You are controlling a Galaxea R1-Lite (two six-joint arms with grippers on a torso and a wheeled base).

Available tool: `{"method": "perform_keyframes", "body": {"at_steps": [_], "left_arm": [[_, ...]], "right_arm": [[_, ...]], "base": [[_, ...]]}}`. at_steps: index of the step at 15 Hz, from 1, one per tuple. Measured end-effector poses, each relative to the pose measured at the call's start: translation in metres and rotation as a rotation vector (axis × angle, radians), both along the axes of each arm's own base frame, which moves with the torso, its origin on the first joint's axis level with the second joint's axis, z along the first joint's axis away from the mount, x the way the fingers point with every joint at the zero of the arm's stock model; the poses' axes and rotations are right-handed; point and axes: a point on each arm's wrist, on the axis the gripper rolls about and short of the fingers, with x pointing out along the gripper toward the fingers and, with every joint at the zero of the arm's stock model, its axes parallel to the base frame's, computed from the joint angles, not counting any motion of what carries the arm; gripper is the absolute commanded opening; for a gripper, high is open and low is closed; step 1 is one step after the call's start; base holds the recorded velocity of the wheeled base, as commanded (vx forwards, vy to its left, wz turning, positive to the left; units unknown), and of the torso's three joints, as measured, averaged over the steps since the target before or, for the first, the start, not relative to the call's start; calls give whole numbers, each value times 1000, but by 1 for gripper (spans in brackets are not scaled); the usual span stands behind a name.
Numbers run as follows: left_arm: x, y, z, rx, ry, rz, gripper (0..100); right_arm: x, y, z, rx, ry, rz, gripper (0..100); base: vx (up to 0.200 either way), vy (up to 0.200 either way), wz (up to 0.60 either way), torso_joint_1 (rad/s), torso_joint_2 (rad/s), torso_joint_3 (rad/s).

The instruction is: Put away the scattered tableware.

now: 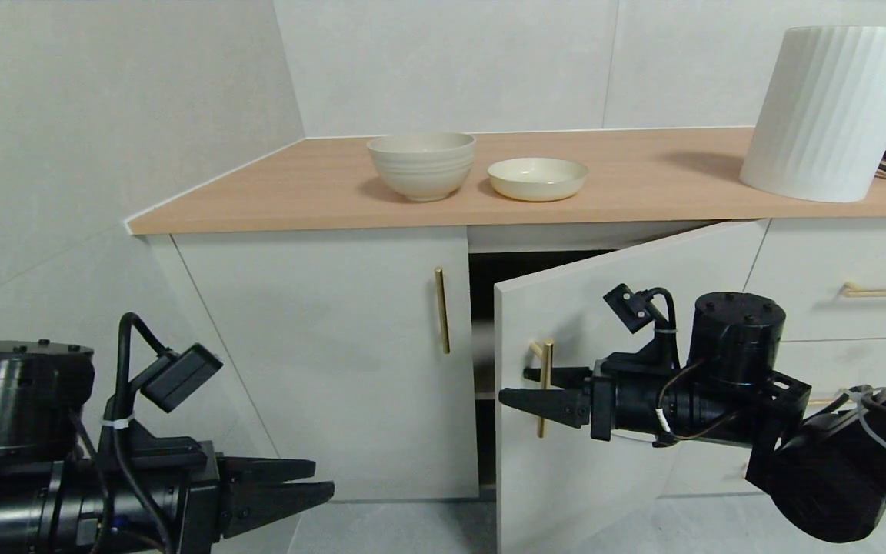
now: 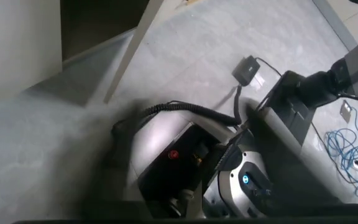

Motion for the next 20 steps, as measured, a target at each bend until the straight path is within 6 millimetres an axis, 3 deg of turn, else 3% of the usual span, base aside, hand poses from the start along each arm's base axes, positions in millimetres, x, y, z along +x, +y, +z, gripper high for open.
{"method": "perform_keyframes", "body": {"at_steps": [6,10,13,17,20], "left_arm": [[23,-12,17,-4,-56,-1,0],[65,-45,33,49,-127,44,0],[82,-69,11,28,-122,-6,0],[99,-93,4,-239,-178,48,0],[109,-105,-19,-281,-216,62,0]], "right_arm": [[-2,1,-1,-2,1,5,100],[-3,1,1,-2,0,7,100],[-2,0,1,-2,-4,4,100],[-2,-2,2,1,-9,1,100],[-2,-2,2,2,-11,0,100]], "base": [[0,0,0,0,0,0],[0,0,0,0,0,0],[0,0,0,0,0,0],[0,0,0,0,0,0],[0,0,0,0,0,0]]}}
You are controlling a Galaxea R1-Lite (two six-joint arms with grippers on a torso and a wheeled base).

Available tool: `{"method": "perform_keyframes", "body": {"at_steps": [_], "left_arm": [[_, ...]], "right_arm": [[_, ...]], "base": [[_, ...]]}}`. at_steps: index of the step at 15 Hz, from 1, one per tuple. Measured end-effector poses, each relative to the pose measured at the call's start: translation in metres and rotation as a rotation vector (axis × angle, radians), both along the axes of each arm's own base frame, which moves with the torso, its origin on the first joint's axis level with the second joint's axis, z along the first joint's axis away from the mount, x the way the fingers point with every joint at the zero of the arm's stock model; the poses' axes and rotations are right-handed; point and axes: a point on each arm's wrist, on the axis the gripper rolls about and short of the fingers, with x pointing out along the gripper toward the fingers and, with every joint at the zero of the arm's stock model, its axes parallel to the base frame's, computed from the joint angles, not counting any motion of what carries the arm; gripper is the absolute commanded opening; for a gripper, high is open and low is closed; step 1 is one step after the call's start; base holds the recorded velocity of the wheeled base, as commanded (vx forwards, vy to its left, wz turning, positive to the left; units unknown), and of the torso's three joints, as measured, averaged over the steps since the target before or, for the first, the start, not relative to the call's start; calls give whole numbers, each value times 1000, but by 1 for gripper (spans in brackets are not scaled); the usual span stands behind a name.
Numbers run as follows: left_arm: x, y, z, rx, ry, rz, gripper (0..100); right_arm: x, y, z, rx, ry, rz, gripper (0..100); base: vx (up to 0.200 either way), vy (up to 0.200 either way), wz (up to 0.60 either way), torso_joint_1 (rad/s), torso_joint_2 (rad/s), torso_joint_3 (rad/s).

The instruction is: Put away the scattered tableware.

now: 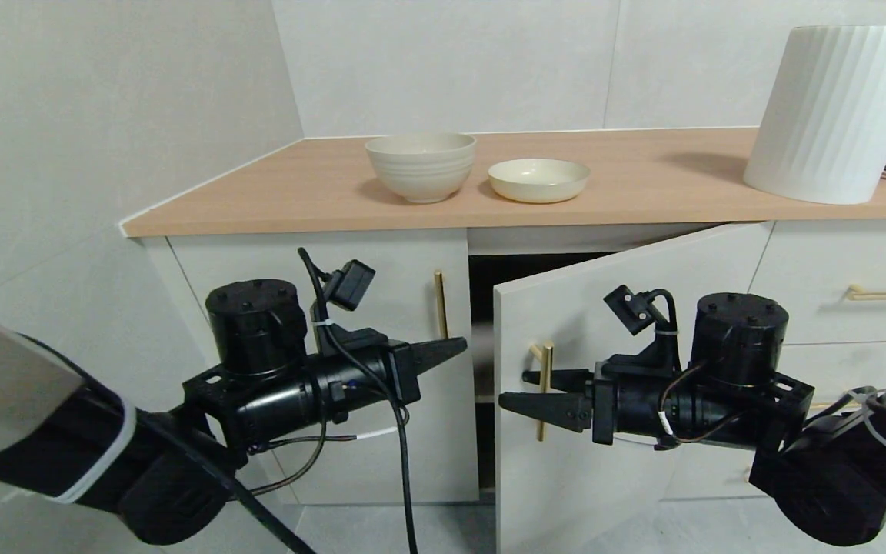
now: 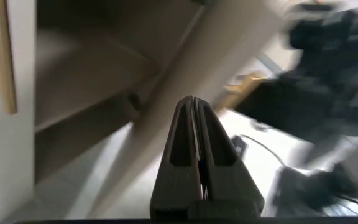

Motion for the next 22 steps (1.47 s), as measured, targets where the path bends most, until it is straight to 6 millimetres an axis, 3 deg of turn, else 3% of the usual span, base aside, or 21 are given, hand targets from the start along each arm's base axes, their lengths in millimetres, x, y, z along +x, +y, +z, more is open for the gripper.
{"method": "perform_keyframes", "body": {"at_steps": [4,11,22], "left_arm": [[11,-17,-31,61,-188,49,0],[12,-45,-61,53,-286,15,0],[31,-56,-64,41,-308,44,0]], "right_arm": [[0,0,0,0,-1,-1,100],[-1,-1,-4,-37,-86,-26,100],[-4,-5,-7,-57,-104,-39,100]], "base": [[0,0,0,0,0,0],[0,0,0,0,0,0],[0,0,0,0,0,0]]}}
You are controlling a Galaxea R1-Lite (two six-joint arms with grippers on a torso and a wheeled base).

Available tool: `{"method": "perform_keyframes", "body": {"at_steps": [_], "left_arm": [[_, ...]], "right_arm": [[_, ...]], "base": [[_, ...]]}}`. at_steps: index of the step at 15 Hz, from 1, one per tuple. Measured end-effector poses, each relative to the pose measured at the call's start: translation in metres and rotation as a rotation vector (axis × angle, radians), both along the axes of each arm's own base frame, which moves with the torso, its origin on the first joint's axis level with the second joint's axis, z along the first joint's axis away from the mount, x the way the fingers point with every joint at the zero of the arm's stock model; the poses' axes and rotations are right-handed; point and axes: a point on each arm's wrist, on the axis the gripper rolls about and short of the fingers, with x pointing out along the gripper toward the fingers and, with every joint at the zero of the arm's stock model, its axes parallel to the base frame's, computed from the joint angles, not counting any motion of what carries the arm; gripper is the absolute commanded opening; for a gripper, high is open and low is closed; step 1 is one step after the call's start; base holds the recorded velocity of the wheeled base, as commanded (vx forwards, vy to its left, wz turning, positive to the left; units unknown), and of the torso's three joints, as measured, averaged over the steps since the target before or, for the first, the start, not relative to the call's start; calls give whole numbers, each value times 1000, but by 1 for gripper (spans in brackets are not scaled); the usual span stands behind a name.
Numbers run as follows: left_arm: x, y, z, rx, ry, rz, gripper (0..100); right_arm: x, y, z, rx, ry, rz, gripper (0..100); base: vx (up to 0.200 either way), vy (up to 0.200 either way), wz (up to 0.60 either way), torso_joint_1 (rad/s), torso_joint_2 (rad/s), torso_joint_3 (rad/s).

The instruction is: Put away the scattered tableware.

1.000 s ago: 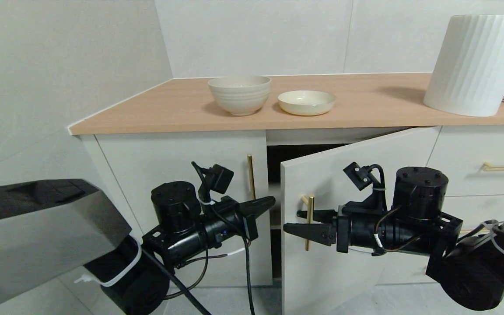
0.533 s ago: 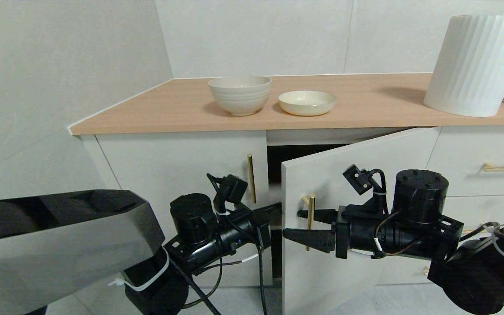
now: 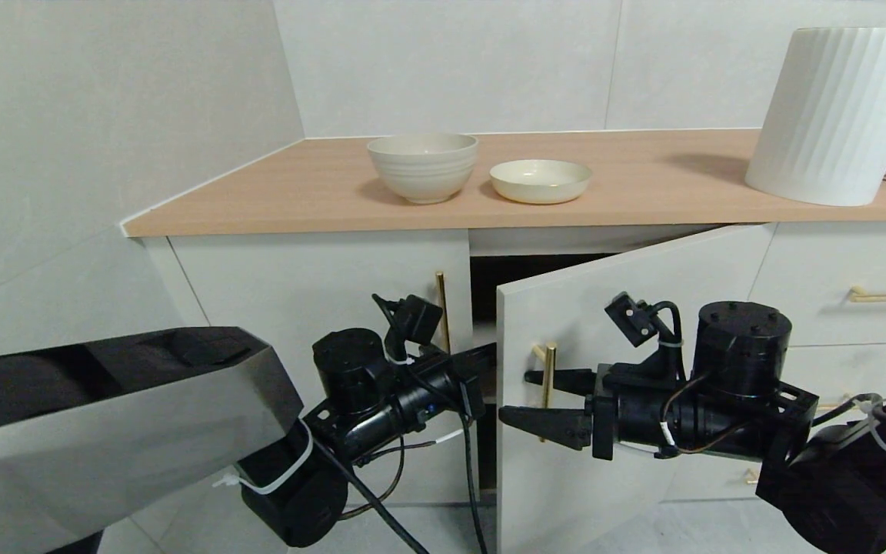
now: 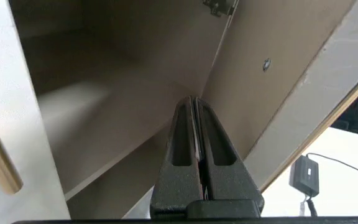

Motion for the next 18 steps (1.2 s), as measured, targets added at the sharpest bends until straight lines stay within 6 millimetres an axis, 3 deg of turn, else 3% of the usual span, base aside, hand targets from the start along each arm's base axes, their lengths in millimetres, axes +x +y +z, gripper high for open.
{"method": "perform_keyframes", "body": {"at_steps": [5,8,12,16,18], "left_arm": [[4,-7,3,7,11,-7,0],[7,-13,8,30,44,-17,0],[5,-12,21,48,67,-19,0],[2,-18,33,47,60,-37,0],[-2,-21,35,53,66,-50,0]], "right_arm": [[3,-26,-5,-67,-68,-131,100],[-8,-36,0,-69,-71,-159,100],[-52,-51,-4,-111,-24,-144,100],[-96,-36,-4,-196,-60,-336,100],[-115,-34,-10,-237,-41,-299,100]], "base": [[0,0,0,0,0,0],[0,0,0,0,0,0],[0,0,0,0,0,0],[0,0,0,0,0,0],[0,0,0,0,0,0]]}}
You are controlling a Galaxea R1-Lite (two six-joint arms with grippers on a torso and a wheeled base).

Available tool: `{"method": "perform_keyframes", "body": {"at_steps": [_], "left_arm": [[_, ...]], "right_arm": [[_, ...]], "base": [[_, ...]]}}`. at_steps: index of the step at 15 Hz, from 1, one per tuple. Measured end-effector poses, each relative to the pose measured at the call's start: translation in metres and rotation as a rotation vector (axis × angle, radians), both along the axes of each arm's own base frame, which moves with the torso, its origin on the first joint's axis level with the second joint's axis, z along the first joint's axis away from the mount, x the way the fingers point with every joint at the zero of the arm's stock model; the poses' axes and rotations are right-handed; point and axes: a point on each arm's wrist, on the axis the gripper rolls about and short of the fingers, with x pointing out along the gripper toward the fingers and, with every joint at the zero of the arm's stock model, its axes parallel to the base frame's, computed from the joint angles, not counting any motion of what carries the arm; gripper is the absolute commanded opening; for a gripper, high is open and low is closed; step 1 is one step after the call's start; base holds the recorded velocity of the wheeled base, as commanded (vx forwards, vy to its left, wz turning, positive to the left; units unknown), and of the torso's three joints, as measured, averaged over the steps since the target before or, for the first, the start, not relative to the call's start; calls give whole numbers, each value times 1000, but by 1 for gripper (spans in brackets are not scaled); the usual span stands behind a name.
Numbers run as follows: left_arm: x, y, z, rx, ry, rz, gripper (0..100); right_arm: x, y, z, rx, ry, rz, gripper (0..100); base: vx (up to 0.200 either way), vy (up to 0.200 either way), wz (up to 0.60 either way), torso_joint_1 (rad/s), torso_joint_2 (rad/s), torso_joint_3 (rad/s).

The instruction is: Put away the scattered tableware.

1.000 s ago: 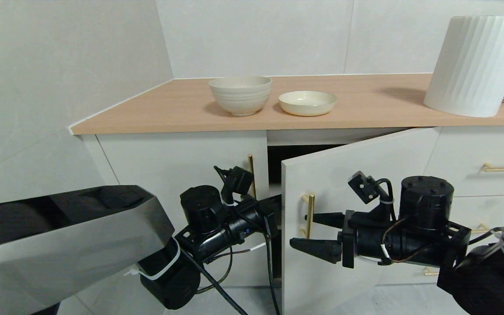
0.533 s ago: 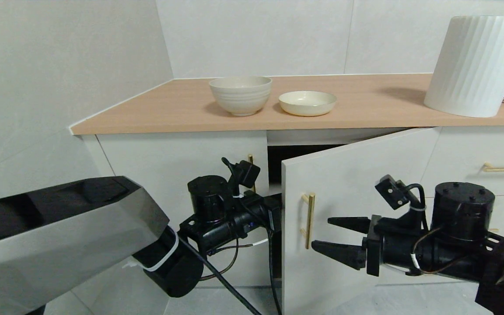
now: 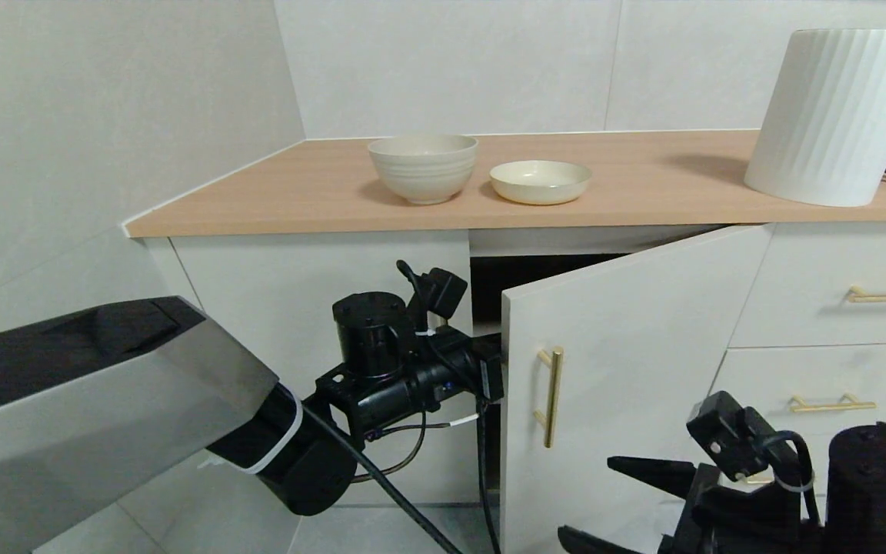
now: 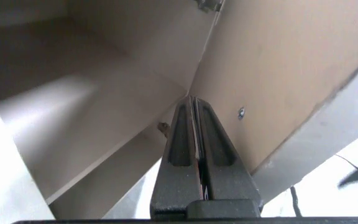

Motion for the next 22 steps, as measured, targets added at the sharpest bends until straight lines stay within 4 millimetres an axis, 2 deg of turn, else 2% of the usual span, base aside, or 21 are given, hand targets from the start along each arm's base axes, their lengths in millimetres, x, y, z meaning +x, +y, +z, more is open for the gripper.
{"method": "perform_keyframes", "body": {"at_steps": [4,6,7,18,22], "left_arm": [[-2,-2,3,-3,-6,-7,0],[-3,-3,2,-3,-4,-12,0],[-3,-3,2,-3,-4,-12,0],[7,-10,-6,-5,-7,-9,0],[10,-11,-7,-7,-9,-10,0]], "right_arm": [[-18,-5,-1,-6,6,46,100],[-22,-6,0,-5,5,60,100],[-23,-6,0,-5,4,63,100],[-25,-7,0,-8,3,68,100],[-25,-7,-1,-12,5,69,100]], "base": [[0,0,0,0,0,0],[-200,0,0,0,2,0],[-200,0,0,7,2,2],[0,0,0,0,0,0],[-200,0,0,10,1,2]]}}
